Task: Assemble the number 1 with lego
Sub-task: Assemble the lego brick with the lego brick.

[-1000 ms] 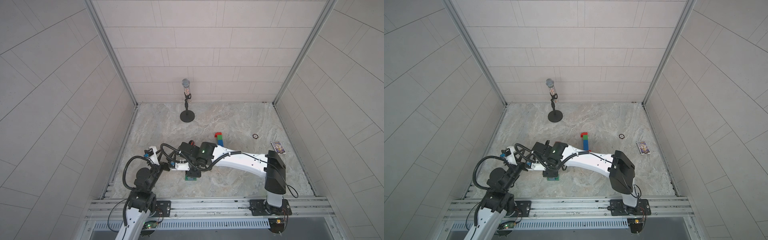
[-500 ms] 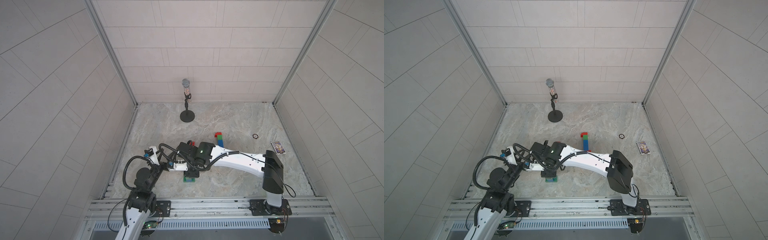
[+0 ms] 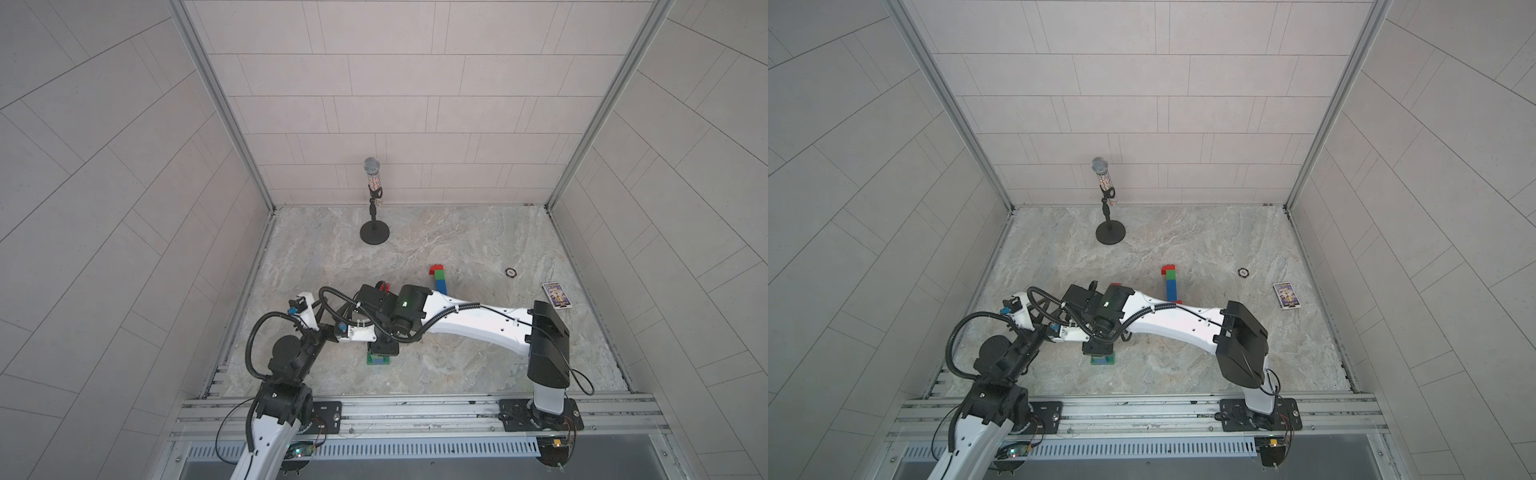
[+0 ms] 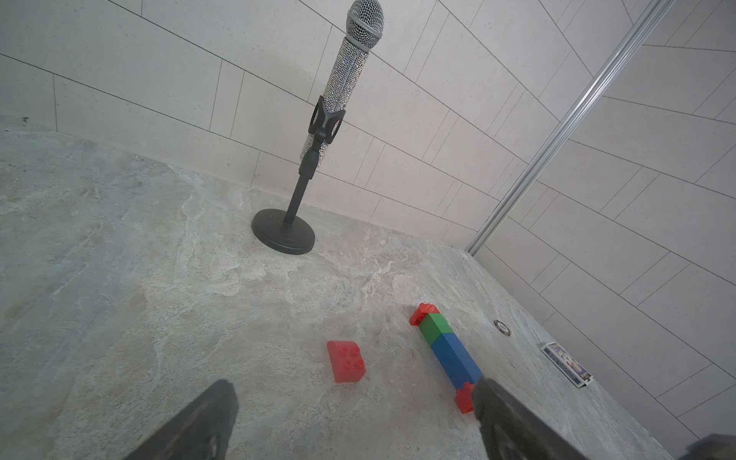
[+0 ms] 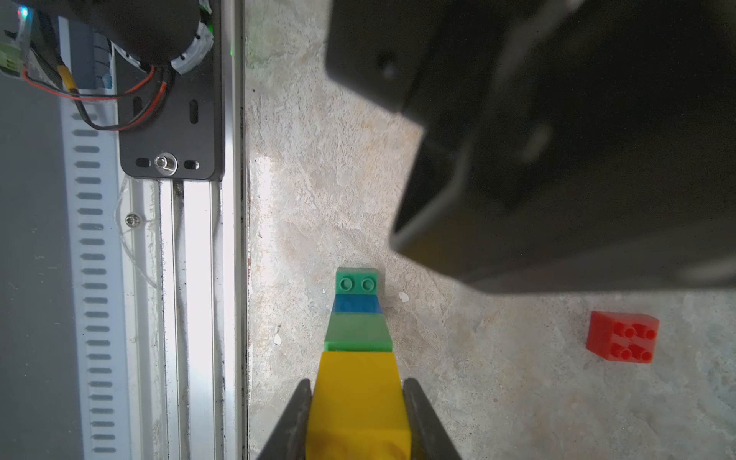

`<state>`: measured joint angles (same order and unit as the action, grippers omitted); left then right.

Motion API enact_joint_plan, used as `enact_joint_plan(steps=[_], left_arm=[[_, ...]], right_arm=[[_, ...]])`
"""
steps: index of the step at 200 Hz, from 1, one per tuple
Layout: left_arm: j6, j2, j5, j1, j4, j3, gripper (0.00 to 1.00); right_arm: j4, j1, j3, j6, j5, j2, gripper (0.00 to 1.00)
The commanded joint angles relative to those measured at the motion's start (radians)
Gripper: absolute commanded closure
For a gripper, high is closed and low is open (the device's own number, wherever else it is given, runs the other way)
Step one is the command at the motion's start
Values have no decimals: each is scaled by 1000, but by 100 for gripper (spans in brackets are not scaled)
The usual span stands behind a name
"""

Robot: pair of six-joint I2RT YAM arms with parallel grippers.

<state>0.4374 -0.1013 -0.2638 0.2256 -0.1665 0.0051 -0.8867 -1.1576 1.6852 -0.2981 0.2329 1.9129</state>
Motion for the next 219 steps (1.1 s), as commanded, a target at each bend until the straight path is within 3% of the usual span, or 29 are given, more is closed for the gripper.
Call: enact_joint_plan(steps=[1,37,94,219], left_arm=[[-2,2,-9,0,-28,-19,0],[-1,2,-9,0,-27,-19,0],[-1,2,-8,0,-28,-19,0],[1,2,-7,0,-27,-19,0]], right_arm=[[-133,-7,-31,-7,-18,110,100],[-161,-14,6,-7,-38,131,100],[-156,7,54,29,52,109,100],[-198,10,151,32,-82,56,100]])
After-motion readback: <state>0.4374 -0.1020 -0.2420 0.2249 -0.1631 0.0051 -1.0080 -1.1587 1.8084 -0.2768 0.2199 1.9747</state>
